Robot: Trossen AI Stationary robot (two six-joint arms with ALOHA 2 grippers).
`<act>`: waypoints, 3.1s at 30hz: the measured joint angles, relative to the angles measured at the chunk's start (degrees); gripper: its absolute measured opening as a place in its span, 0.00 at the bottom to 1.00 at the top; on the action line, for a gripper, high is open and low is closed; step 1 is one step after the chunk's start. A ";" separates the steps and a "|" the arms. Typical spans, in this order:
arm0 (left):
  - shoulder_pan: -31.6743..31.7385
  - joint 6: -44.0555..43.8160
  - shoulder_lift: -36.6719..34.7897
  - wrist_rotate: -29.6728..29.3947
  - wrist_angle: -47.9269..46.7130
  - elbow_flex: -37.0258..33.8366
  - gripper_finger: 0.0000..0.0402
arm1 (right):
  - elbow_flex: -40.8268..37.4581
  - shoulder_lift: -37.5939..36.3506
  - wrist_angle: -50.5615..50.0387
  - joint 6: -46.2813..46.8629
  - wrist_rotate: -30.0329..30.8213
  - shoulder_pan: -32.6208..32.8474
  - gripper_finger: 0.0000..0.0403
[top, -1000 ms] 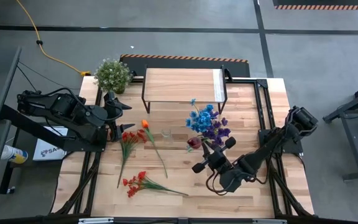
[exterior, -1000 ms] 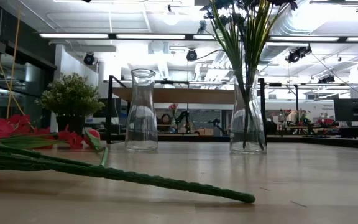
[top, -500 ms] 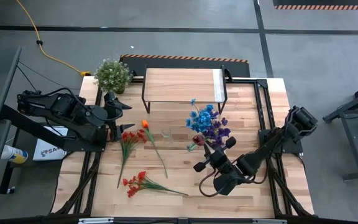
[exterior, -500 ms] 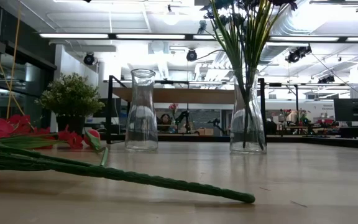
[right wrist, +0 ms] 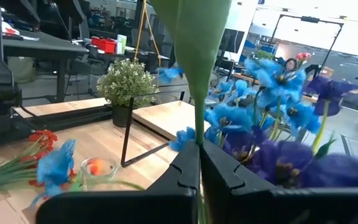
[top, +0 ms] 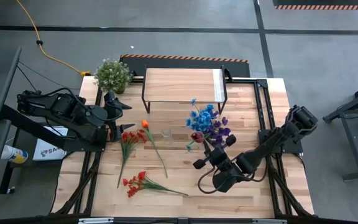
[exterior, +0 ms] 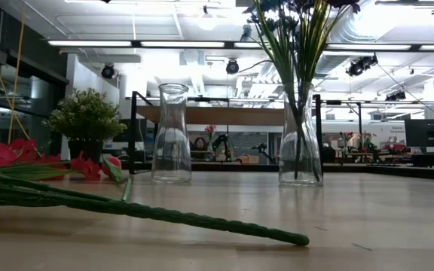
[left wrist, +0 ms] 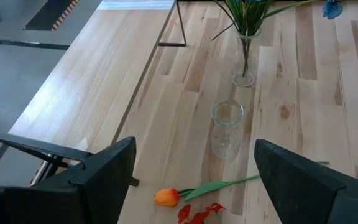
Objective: Pick and place flowers into a vace then onto a shelf
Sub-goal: Put the purple flower into the right transparent vase
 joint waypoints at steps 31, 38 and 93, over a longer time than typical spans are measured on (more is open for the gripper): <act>-0.01 1.29 0.00 0.02 0.02 0.00 0.90 | -6.65 -0.47 0.07 6.82 0.04 -1.86 0.00; 0.01 1.29 0.00 0.01 0.05 0.00 0.90 | -8.17 -0.47 5.18 3.53 -0.02 -1.86 0.00; 0.00 2.82 0.00 0.02 0.07 -0.02 0.90 | -8.07 -0.47 7.26 6.68 -1.51 0.31 0.00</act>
